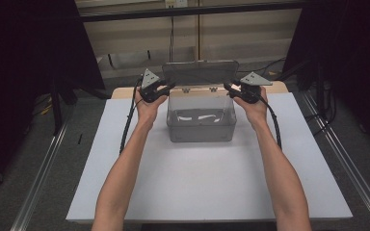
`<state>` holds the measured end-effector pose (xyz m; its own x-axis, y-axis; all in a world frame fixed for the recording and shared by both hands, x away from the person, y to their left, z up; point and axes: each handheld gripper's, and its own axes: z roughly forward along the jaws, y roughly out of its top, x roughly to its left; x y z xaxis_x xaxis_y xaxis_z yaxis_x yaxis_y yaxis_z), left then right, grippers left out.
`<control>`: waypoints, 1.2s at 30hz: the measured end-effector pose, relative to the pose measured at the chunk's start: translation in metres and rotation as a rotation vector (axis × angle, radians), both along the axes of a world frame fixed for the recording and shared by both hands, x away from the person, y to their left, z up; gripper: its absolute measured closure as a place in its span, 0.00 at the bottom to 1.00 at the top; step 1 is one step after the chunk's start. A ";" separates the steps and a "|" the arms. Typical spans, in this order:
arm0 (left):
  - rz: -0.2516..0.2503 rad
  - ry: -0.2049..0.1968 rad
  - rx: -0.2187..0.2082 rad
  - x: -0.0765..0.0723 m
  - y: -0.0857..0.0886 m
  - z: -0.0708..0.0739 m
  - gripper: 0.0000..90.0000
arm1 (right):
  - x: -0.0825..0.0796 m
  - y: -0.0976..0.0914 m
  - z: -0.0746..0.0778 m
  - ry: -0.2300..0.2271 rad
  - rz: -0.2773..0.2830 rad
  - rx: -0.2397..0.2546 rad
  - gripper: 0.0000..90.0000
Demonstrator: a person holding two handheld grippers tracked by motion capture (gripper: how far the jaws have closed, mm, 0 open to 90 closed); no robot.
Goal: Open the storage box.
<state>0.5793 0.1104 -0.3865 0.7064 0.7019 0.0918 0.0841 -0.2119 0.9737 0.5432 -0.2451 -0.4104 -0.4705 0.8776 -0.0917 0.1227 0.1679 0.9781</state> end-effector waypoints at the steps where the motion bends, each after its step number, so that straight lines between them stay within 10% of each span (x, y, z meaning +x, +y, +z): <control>1: 0.000 -0.003 -0.001 0.000 0.000 0.000 0.76 | 0.000 0.000 -0.001 0.003 0.005 0.004 0.69; 36: 0.024 0.040 0.008 0.012 0.001 -0.019 0.81 | 0.008 -0.003 -0.003 0.007 0.001 0.048 0.80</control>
<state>0.5912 0.1118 -0.4050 0.6925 0.7181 0.0691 0.1282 -0.2167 0.9678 0.5511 -0.2476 -0.4137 -0.4722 0.8803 -0.0465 0.1294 0.1214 0.9841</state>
